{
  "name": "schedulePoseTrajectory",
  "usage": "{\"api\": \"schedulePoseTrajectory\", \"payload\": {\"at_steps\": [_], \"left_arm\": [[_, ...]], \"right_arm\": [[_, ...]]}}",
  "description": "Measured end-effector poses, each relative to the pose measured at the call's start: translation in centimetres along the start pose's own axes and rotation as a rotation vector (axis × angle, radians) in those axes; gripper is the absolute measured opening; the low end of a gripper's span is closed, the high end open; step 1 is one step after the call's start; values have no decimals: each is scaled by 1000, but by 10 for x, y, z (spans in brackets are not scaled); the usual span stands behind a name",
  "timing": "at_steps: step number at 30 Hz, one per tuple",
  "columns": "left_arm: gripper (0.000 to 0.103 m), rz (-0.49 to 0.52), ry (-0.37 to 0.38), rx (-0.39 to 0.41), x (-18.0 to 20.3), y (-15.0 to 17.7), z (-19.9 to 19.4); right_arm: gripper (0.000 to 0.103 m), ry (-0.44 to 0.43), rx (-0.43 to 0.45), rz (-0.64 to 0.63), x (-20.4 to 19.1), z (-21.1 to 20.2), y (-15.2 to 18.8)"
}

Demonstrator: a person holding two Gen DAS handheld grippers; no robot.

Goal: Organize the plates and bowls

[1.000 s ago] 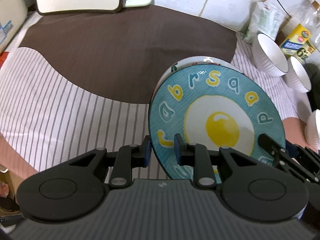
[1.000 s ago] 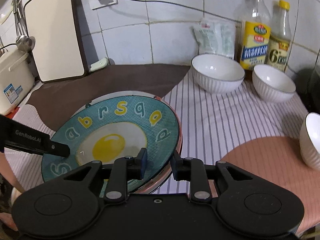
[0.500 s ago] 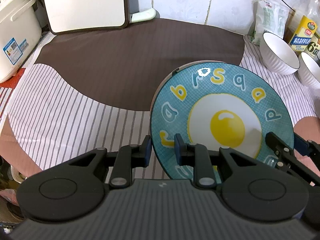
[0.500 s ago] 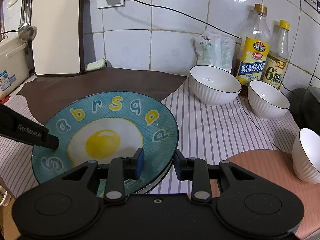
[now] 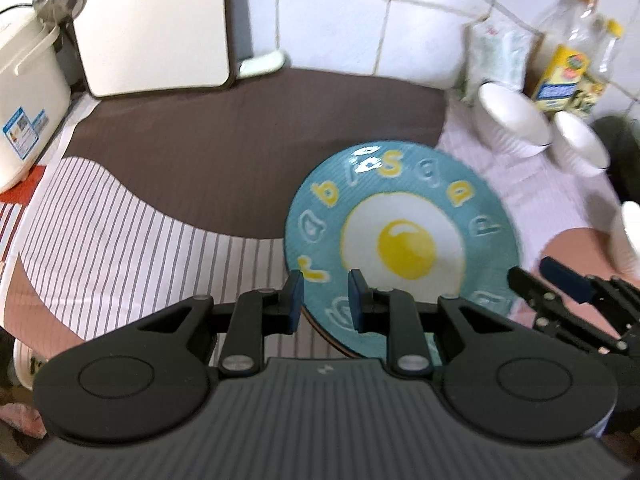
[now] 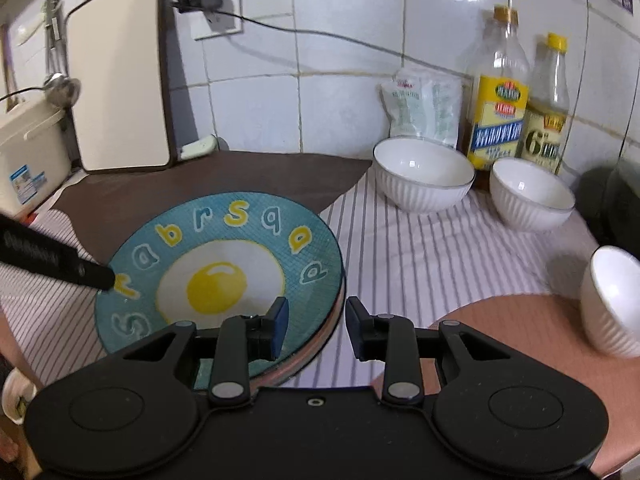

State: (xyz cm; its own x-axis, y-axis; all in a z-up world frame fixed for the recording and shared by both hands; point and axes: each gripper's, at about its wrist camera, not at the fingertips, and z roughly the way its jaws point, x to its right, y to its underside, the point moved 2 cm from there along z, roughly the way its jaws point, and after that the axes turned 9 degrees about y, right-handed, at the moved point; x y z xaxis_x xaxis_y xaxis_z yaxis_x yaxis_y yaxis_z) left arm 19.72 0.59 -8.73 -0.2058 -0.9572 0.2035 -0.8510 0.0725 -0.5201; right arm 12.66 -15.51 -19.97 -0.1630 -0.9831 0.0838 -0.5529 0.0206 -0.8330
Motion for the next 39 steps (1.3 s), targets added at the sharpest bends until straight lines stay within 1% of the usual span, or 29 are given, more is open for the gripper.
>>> {"api": "schedulePoseTrajectory", "payload": {"at_steps": [7,9,12,14,16,20,22,25,28,30,32,35,37,39], "left_arm": [[24,47,70,11,23,4,-44],[32,70,82,5,31,7,-54],[38,128,108,-3,47,12,-68],[41,159,119,-3,59,15,-79],[41,190,123,-4,71,19,-88],[46,227,139,-15,91,25,-99],[50,232,164,-40,101,27,-101],[51,238,193,-87,115,32,-97],[52,268,197,-102,134,39,-92],[55,287,202,-108,146,42,-88],[55,320,209,-115,160,45,-82],[55,348,203,-124,178,48,-70],[55,345,214,-138,187,49,-62],[55,360,213,-143,198,50,-54]], "right_arm": [[37,-18,41,-39,18,-43,-8],[39,-24,55,-37,25,-55,-11],[44,-20,73,-43,35,-74,-14],[46,6,73,-54,43,-85,-14],[47,23,76,-58,52,-95,-15],[50,30,95,-68,71,-120,-10],[51,26,90,-87,79,-128,-5],[54,13,92,-105,92,-140,3],[57,19,97,-111,105,-148,13],[58,22,101,-113,113,-152,19],[58,23,108,-107,123,-154,27],[61,49,100,-93,137,-152,39],[61,82,96,-79,147,-148,48],[61,98,84,-56,157,-143,57]]}}
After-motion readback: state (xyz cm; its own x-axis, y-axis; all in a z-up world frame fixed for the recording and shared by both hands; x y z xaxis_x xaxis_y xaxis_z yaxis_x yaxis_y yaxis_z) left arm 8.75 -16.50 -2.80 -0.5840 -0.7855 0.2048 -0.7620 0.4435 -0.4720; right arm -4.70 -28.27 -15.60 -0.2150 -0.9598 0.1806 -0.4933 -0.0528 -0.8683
